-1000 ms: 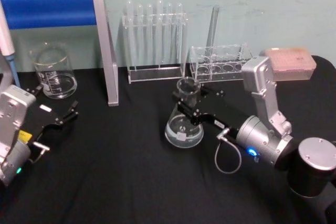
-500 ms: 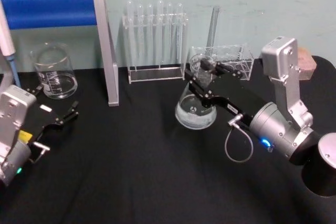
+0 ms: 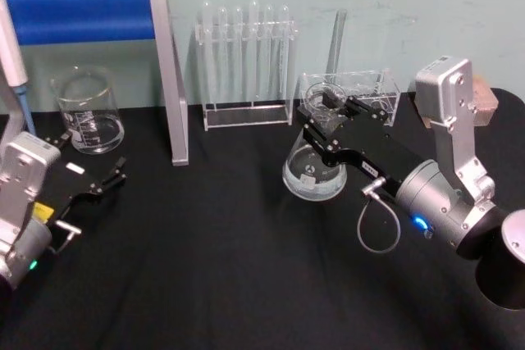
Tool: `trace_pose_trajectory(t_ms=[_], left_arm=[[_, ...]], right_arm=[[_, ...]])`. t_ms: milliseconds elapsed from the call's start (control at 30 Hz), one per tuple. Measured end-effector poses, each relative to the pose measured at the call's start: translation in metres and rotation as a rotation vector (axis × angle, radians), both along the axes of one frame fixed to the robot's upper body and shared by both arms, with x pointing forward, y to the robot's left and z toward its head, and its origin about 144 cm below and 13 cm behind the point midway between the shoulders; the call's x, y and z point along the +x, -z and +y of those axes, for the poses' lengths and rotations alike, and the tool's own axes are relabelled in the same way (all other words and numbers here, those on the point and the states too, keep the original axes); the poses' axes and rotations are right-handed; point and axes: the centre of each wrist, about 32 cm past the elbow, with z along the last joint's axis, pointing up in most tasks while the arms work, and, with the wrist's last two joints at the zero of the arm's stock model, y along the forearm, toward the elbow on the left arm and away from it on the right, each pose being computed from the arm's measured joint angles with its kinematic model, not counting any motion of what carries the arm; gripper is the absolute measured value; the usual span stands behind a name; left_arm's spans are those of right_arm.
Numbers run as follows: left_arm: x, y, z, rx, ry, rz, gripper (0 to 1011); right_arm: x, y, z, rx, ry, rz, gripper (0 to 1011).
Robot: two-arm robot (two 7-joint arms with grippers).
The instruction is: Grasp the erlenmeyer flask with one hand, shake it three times, then place it back.
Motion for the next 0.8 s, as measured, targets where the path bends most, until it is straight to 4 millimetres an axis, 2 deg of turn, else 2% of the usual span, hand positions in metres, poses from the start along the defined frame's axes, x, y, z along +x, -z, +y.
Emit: trace_pose_trajectory(t_ms=[800], left_arm=[[0.0000, 0.0000, 0.0000, 0.000, 0.000, 0.000, 1001]], right_arm=[[0.0020, 0.0066, 0.0057, 0.005, -0.020, 0.027, 449]])
